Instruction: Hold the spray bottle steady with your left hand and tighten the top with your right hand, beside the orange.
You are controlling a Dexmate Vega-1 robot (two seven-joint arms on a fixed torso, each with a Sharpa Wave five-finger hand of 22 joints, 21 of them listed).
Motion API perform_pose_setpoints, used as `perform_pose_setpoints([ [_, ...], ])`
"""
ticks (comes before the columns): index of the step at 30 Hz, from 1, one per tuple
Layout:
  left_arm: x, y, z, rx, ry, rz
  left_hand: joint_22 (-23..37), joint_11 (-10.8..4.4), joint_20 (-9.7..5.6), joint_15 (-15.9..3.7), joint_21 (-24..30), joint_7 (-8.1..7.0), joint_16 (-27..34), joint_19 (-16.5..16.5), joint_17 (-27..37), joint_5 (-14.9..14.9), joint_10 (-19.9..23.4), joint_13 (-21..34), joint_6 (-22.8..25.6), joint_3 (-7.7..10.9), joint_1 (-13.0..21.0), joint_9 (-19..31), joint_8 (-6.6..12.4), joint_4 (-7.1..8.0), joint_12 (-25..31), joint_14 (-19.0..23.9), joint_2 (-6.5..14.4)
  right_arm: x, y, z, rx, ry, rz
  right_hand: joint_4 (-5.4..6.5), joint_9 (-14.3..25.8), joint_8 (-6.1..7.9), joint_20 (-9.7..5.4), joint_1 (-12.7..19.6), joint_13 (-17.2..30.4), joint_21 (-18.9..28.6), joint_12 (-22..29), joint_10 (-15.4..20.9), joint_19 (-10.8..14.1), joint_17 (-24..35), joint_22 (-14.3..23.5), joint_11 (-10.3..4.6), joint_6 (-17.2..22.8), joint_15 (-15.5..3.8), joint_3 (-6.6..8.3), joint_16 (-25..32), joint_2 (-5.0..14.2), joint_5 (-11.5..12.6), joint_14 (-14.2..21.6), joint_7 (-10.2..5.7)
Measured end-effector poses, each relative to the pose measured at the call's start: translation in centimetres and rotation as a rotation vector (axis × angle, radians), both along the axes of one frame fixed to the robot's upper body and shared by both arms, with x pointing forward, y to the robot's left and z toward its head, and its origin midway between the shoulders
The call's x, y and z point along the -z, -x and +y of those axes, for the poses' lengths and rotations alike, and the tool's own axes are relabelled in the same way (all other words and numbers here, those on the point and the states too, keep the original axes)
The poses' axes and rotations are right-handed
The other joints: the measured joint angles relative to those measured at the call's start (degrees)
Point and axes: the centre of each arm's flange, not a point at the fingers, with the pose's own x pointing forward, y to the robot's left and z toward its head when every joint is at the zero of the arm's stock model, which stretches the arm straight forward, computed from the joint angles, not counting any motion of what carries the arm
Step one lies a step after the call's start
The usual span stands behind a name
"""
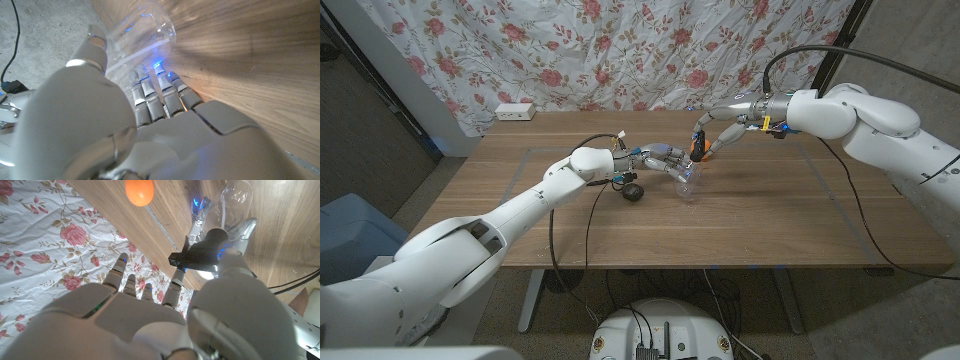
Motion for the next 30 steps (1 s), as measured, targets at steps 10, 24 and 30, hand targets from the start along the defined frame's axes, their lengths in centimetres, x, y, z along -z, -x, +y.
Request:
perform_pose_setpoints([
  [10, 0.02, 0.07, -0.02, 0.001, -0.003, -0.002, 0.0, 0.0, 0.0, 0.0, 0.0, 0.0, 0.0, 0.0, 0.0, 0.21, 0.0, -0.01, 0.0, 0.0, 0.0, 0.0, 0.0, 0.0, -0.02, 0.0, 0.0, -0.09, -0.07, -0.12, 0.009, -0.011, 0.022, 0.55, 0.26, 1.71, -0.56, -2.23, -0.14, 0.0, 0.44, 2.05, 1.38, 0.0, 0.0, -0.43, 4.2, -0.62, -0.56, 0.0, 0.36, 0.24, 0.62, 0.12],
  [24, 0.0, 0.29, -0.05, 0.002, -0.012, -0.012, -0.01, -0.19, 0.0, 0.0, 0.0, 0.0, 0.0, 0.0, 0.0, 0.2, 0.19, -0.05, 0.0, 0.0, 0.0, 0.0, 0.0, 0.0, -0.32, 0.0, 0.0, -0.13, -0.18, -0.03, 0.015, -0.034, 0.038, 1.34, 0.22, 3.1, -1.65, -4.4, -0.31, 0.0, 0.85, 4.83, 2.47, 0.12, 0.0, -0.31, 8.17, -1.11, -1.36, 0.85, 1.17, 0.24, 1.54, 0.02],
  [30, -0.01, 0.39, -0.05, 0.002, -0.016, -0.015, -0.01, -0.19, 0.0, 0.0, 0.0, 0.0, 0.0, 0.0, 0.0, 0.2, 0.19, -0.05, 0.0, 0.0, 0.0, 0.0, 0.0, 0.0, -0.36, 0.0, 0.0, -0.06, -0.23, 0.03, 0.019, -0.05, 0.045, 1.91, 0.28, 3.86, -1.95, -5.91, -0.31, 0.0, 1.21, 6.26, 2.78, 0.14, 0.0, -0.52, 10.43, -1.33, -1.93, 0.87, 1.18, 0.24, 2.39, 0.21],
])
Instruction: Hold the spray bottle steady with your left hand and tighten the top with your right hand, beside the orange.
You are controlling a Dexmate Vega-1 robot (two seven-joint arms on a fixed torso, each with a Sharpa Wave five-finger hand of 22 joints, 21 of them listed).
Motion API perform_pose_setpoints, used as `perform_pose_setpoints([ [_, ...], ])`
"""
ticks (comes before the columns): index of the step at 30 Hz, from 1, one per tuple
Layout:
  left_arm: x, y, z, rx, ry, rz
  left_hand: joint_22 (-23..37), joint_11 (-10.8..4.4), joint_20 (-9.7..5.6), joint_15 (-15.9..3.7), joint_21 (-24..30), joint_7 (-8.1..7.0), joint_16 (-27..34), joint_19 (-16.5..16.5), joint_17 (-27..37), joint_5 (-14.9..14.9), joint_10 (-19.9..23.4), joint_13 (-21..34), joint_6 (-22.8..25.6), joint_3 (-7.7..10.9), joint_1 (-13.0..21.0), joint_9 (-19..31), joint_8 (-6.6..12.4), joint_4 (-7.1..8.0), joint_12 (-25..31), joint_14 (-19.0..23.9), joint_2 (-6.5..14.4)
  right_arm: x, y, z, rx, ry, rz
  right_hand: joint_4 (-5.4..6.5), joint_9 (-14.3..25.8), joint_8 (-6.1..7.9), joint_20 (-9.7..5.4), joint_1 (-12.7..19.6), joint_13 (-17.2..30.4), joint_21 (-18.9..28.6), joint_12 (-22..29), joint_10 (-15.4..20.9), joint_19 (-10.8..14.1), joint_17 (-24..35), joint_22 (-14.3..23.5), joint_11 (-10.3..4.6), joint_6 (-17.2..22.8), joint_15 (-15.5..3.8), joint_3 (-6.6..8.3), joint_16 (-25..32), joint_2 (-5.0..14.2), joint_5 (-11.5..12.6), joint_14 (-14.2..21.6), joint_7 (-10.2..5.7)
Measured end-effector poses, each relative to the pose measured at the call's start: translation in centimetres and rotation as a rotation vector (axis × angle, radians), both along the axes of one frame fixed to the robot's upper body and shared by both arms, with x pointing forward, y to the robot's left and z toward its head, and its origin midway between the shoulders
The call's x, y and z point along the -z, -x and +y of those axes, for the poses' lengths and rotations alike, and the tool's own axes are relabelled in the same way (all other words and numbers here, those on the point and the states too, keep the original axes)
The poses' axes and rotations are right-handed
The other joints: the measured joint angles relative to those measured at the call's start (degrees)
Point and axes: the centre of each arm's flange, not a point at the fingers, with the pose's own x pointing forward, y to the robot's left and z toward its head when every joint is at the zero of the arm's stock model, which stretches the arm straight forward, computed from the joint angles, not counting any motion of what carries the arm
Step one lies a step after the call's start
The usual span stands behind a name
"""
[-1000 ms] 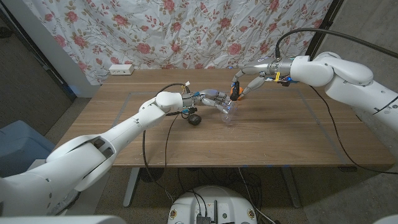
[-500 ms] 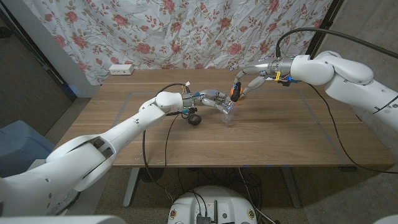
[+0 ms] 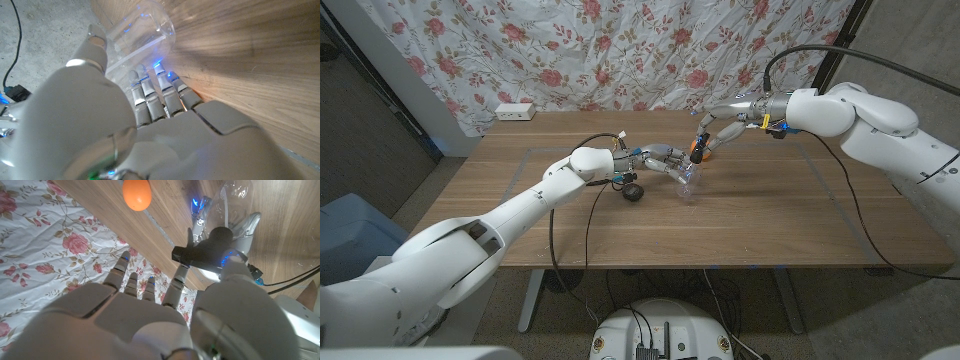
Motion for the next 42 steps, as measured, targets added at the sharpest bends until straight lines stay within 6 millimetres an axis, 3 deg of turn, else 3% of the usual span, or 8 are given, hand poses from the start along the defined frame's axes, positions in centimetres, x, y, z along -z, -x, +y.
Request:
perform_pose_setpoints([
  [10, 0.1, 0.1, 0.1, -0.002, -0.003, 0.0, 0.0, 0.0, 0.0, 0.0, 0.0, 0.0, 0.0, 0.0, 0.0, -0.01, 0.0, 0.01, 0.0, 0.0, 0.0, 0.0, -0.02, 0.0, 0.21, 0.0, 0.0, 0.2, 0.2, 0.3, 0.004, -0.021, -0.007, 0.78, -0.22, 1.24, 0.01, -2.23, 0.0, 0.15, 0.21, 2.84, 1.23, -0.01, 0.0, -0.01, 3.8, -0.81, -0.78, 0.74, 0.1, -0.33, 1.41, -0.09],
  [20, 0.0, 0.2, 0.1, -0.002, -0.006, -0.002, -0.14, 0.0, 0.0, 0.0, 0.0, 0.0, 0.0, 0.0, 0.0, -0.08, 0.0, 0.01, 0.0, 0.0, 0.0, 0.01, -0.02, 0.0, 0.18, 0.0, 0.0, 0.7, 0.6, 0.8, 0.024, -0.048, -0.041, 1.48, -0.73, 2.47, -0.08, -4.76, 0.01, 0.43, 0.84, 6.69, 3.64, -0.01, 0.0, -0.32, 8.18, -2.05, -1.49, 1.8, 0.52, -0.78, 4.1, 0.8],
  [30, 0.0, 0.1, 0.1, -0.001, -0.009, 0.001, -0.13, 0.0, 0.0, 0.0, 0.0, 0.0, 0.0, 0.0, 0.0, -0.19, 0.0, 0.02, 0.0, 0.0, 0.0, 0.01, -0.03, -0.01, 0.12, 0.0, 0.0, 1.3, 1.1, 1.2, 0.053, -0.078, -0.088, 1.23, -0.98, 4.02, -0.69, -5.97, 0.01, 0.88, 1.49, 10.94, 6.05, -0.02, 0.0, -0.7, 13.12, -4.1, -1.73, 3.12, 1.44, -1.56, 7.25, 1.08],
  [42, 0.0, 0.0, 0.1, -0.001, -0.01, 0.003, -0.13, 0.0, 0.0, 0.0, 0.0, 0.0, 0.0, 0.0, 0.0, 0.01, 0.0, 0.02, 0.0, 0.0, 0.0, 0.0, -0.13, 0.0, -0.01, 0.0, 0.0, 2.0, 1.4, 1.7, 0.098, -0.107, -0.151, 1.0, -1.05, 5.7, -1.91, -6.73, -0.25, 0.88, 1.91, 15.7, 9.17, -0.16, 0.0, -1.36, 17.78, -6.68, -1.96, 4.64, 1.14, -1.96, 11.37, 1.38],
])
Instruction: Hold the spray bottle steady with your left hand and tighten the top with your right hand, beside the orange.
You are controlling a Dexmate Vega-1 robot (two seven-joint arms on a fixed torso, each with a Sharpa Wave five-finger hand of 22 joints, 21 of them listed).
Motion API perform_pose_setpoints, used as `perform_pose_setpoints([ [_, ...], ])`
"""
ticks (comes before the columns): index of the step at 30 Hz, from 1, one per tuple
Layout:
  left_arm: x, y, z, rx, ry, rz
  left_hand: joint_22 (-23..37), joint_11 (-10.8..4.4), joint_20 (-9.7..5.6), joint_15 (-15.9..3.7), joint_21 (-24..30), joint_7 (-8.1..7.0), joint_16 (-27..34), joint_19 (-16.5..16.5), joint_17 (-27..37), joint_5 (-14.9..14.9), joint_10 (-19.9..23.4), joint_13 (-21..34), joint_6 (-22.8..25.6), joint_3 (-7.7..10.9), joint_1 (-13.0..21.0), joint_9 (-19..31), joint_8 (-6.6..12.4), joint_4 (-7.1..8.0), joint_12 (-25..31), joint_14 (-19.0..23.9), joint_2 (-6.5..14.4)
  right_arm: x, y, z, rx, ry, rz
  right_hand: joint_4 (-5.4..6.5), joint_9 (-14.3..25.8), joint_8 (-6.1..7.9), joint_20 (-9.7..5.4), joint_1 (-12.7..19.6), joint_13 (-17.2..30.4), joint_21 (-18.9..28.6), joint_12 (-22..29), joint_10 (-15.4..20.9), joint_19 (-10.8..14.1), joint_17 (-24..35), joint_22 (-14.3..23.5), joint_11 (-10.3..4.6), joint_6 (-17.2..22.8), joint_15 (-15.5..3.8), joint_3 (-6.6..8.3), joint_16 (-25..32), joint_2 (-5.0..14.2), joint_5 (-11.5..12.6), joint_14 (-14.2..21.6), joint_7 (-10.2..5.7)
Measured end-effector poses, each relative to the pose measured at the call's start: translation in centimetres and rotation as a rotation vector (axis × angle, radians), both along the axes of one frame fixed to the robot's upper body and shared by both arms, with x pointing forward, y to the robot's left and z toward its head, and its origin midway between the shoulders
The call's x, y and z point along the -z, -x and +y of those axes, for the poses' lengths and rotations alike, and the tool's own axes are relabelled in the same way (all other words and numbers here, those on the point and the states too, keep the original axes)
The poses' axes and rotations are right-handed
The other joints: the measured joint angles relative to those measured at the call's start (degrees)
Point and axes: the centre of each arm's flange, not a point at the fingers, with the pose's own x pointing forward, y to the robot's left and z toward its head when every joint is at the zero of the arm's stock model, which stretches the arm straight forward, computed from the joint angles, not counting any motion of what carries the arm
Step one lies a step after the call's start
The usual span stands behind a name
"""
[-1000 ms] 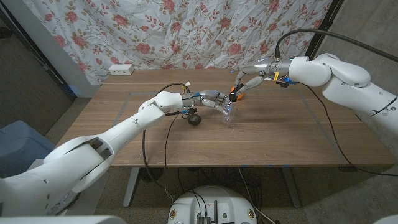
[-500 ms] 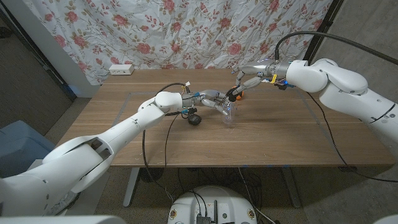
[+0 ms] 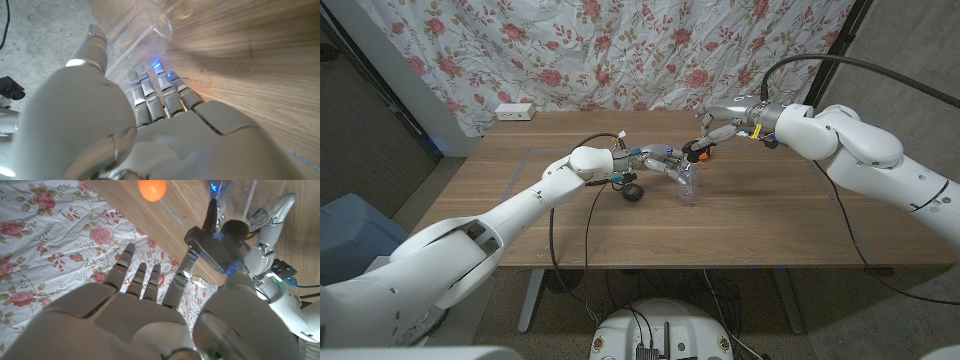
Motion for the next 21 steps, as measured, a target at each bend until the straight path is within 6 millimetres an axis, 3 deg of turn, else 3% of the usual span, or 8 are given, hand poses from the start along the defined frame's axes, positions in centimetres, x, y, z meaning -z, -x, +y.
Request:
perform_pose_setpoints([
  [14, 0.0, -0.3, -0.2, -0.004, 0.001, 0.006, 0.0, 0.0, 0.0, 0.0, 0.0, 0.0, 0.0, 0.0, 0.0, 0.0, 0.0, 0.0, 0.0, 0.0, 0.0, 0.0, -0.01, 0.0, 0.22, 0.0, 0.0, 1.1, 0.3, 0.5, 0.059, -0.034, -0.075, -1.04, -0.05, 2.74, -1.77, 0.22, 0.0, 0.44, 0.66, 5.18, 2.69, 0.01, 0.13, -1.33, 6.6, -2.23, 0.09, 1.63, 0.63, -0.43, 4.27, 0.67],
  [21, 0.0, -0.4, -0.2, -0.005, 0.002, 0.007, 0.01, 0.0, 0.0, 0.0, 0.0, 0.0, 0.0, 0.0, 0.0, -0.01, 0.0, 0.0, 0.0, 0.0, 0.0, 0.0, -0.12, 0.0, 0.21, 0.0, 0.0, 1.5, 0.3, 0.8, 0.08, -0.046, -0.095, -1.51, -0.04, 3.27, -2.07, 1.02, 0.0, 0.44, 0.66, 6.6, 3.44, -0.22, 0.13, -1.93, 8.34, -2.84, 0.09, 2.01, 1.43, -0.43, 5.08, 0.99],
])
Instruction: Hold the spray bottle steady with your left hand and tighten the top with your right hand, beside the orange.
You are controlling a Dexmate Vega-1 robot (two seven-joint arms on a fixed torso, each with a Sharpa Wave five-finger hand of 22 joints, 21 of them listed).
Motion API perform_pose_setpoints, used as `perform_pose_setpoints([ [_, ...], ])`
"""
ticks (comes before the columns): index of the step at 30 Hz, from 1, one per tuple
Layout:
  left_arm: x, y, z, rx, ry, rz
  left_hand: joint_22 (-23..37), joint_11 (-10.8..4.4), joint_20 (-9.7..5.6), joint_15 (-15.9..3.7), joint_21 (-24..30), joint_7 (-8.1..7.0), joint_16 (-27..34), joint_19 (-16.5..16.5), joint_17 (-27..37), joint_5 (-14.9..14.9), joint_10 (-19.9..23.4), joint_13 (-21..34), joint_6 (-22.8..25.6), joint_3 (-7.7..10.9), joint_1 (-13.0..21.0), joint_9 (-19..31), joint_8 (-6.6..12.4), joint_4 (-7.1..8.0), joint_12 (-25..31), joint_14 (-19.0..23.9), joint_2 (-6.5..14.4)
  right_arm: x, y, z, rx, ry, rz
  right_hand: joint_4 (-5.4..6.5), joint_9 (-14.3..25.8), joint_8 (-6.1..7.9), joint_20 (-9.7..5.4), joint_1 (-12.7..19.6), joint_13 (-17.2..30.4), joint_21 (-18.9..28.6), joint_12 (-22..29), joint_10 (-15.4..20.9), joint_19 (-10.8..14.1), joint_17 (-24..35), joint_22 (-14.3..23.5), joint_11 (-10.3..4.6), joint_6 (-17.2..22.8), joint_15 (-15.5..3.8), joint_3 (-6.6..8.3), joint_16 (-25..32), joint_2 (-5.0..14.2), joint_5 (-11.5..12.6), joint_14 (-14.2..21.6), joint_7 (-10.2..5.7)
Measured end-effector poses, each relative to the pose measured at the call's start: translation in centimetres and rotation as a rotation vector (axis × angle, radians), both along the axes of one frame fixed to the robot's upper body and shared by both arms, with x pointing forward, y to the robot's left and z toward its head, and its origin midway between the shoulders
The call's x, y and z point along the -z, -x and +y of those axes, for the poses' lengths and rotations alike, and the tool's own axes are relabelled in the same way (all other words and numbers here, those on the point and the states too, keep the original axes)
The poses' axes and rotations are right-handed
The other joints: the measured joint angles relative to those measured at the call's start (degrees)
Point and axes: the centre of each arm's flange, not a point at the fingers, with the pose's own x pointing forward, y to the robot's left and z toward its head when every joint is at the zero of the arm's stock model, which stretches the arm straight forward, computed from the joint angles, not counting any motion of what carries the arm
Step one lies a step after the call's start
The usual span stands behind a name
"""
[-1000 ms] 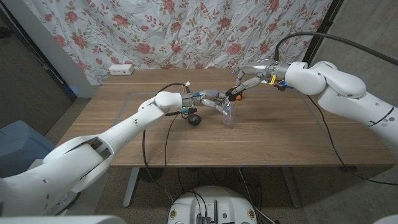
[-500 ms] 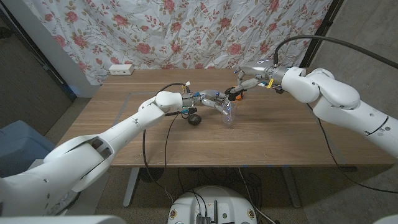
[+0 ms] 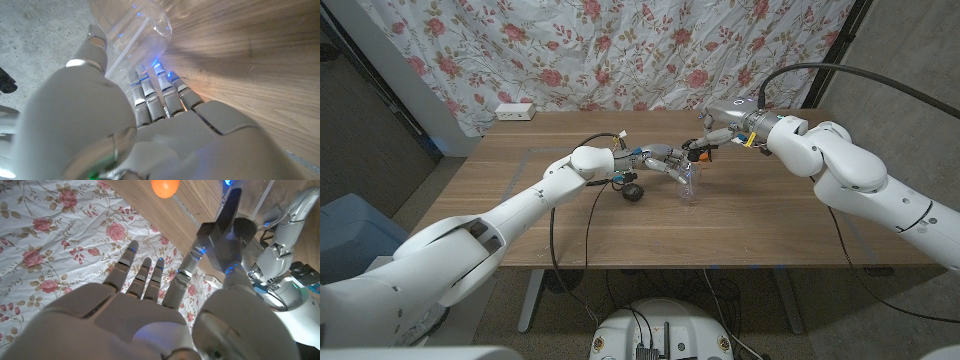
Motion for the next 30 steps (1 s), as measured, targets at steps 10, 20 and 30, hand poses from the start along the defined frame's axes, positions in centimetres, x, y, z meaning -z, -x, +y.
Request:
perform_pose_setpoints([
  [10, -0.02, -0.04, -0.05, -0.001, 0.001, 0.0, 0.0, 0.0, 0.0, 0.0, 0.0, 0.0, 0.0, 0.0, 0.0, -0.05, 0.0, 0.0, 0.0, 0.0, 0.0, 0.0, -0.09, 0.0, -0.03, 0.0, 0.0, 0.3, -0.08, 0.29, 0.03, -0.018, -0.015, -0.76, 0.41, 1.48, -0.71, 1.0, -0.04, 0.0, 0.0, 2.35, 0.68, -0.05, 0.0, -0.68, 3.26, 0.0, 0.53, 0.44, 0.99, 0.0, 1.85, 0.43],
  [20, -0.11, -0.03, -0.16, 0.0, 0.002, -0.002, 0.0, 0.01, 0.0, 0.0, 0.0, 0.01, 0.0, 0.0, 0.0, -0.19, 0.01, 0.01, -0.01, -0.08, -0.22, 0.0, -0.17, 0.08, -0.08, 0.0, 0.22, 0.51, -0.15, 0.44, 0.071, -0.051, -0.023, -1.84, 0.38, 2.26, -1.08, 2.56, -0.27, 0.0, 0.0, 3.9, 1.55, -0.32, -0.01, -0.99, 4.68, 0.08, 1.51, 1.14, 2.48, -0.12, 3.62, 0.81],
  [30, -0.23, -0.19, -0.22, -0.003, 0.002, -0.001, 0.01, 0.02, 0.0, 0.0, 0.0, 0.02, -0.4, 0.0, 0.0, 0.01, 0.0, 0.0, 0.0, -0.11, -0.97, 0.01, -2.66, 0.11, 0.0, 0.0, 0.97, 0.61, -0.15, 0.52, 0.101, -0.081, -0.024, -3.01, 0.56, 2.7, -1.13, 5.68, -0.26, 0.0, 0.0, 4.6, 1.91, -0.58, -0.01, -1.12, 5.59, 0.01, 2.69, 1.14, 2.95, -0.85, 3.68, 1.33],
])
